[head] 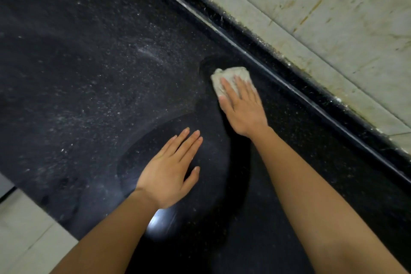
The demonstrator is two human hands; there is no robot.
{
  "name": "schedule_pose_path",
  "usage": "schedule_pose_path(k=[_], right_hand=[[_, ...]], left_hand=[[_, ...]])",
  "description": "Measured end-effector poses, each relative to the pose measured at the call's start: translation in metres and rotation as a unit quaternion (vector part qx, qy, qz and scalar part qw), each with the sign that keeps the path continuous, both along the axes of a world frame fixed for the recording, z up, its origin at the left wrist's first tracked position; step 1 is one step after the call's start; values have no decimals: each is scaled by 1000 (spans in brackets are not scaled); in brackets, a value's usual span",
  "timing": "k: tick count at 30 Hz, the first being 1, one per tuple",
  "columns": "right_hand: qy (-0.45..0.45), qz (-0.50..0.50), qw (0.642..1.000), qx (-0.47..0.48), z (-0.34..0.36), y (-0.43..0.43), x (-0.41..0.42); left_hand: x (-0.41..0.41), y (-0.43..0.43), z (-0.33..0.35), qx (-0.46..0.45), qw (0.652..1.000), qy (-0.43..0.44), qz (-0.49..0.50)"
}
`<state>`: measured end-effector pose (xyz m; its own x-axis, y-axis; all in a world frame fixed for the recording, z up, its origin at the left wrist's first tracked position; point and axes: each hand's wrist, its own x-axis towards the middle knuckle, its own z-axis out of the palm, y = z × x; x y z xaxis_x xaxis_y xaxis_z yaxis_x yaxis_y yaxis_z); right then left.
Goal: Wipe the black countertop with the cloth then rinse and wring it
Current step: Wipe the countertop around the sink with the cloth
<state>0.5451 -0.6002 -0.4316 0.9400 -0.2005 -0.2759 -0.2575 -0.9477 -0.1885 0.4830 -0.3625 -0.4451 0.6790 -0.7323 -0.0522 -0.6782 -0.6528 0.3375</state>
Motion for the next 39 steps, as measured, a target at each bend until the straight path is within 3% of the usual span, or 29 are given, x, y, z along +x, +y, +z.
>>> schedule_pose_path(k=[4,8,11,17,21,28,36,39], right_hand=[[-6,-173,982,-69,-1,-30,-32],[22,-299,954,-22,1,-27,-36],[43,-331,942,18,3,-4,-17],[36,-197,980,21,4,89,10],[34,-164,985,31,5,140,19],[56,-92,993,41,10,207,-15],[39,115,992,20,8,232,-79],[22,97,995,-31,7,204,-64]], left_hand=[[0,1,-2,5,1000,-3,0],[2,1,-1,-6,1000,14,-5],[3,3,0,-50,998,48,-8],[22,33,25,-227,942,242,48],[59,102,34,-238,953,155,106],[128,230,19,-137,962,73,227],[150,269,1,-41,980,31,190],[149,268,-2,-27,982,16,188]])
